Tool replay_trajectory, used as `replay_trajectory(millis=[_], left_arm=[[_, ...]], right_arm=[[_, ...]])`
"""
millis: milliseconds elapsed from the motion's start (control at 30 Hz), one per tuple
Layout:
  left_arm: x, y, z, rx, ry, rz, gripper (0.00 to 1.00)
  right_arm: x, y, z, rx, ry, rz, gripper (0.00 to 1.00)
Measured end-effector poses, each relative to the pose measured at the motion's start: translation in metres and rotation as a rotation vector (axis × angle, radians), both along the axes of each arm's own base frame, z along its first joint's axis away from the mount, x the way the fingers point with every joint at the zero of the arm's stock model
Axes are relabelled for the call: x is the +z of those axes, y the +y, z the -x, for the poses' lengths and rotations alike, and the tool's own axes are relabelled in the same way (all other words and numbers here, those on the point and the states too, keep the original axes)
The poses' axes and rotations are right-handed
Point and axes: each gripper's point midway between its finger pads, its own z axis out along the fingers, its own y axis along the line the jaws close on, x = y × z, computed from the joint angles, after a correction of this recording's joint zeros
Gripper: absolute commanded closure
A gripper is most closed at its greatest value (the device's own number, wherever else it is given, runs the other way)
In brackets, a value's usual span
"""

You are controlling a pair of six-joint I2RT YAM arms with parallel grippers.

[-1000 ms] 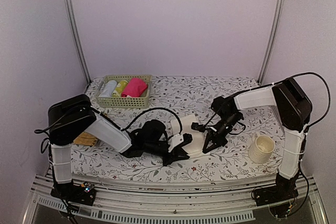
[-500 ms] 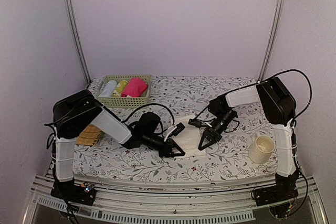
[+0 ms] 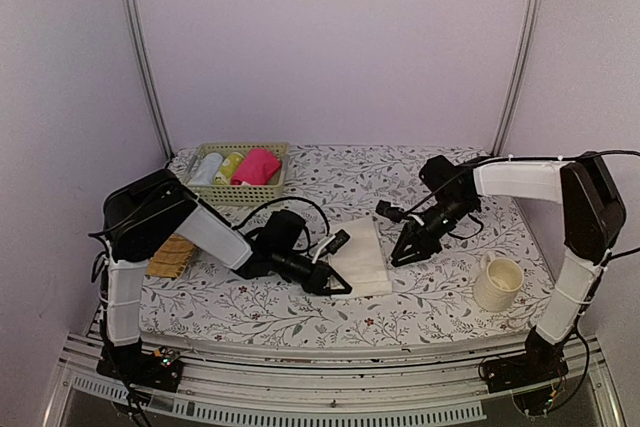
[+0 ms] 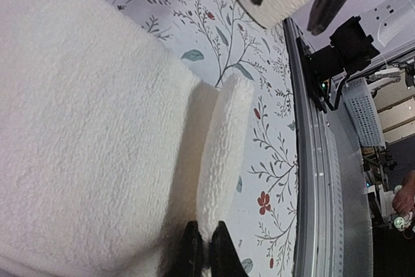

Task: Roll the towels
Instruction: Roll the towel at the center of the board.

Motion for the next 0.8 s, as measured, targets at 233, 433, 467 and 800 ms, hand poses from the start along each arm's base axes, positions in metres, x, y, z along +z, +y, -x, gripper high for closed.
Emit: replay_trajectory(millis=[233, 433, 467, 800], left_arm=[[-0.003, 0.001, -0.006, 0.061, 0.092, -0.045, 1.0], [-0.007, 0.002, -0.011, 0.118, 0.165, -0.092, 1.0], [-0.007, 0.002, -0.011, 0.123, 0.174, -0.097, 1.0], [-0.008, 0.002, -0.012, 0.14, 0.216, -0.116, 1.0]], right_arm=[[-0.005, 0.012, 0.022, 0.11, -0.353, 0.047, 0.7], [-0.033, 0.029, 0.024, 0.181, -0.502, 0.133, 0.7], [-0.034, 0.031, 0.02, 0.18, -0.526, 0.138, 0.7], [-0.054, 0.039, 0.015, 0.22, -0.595, 0.188, 0.68]])
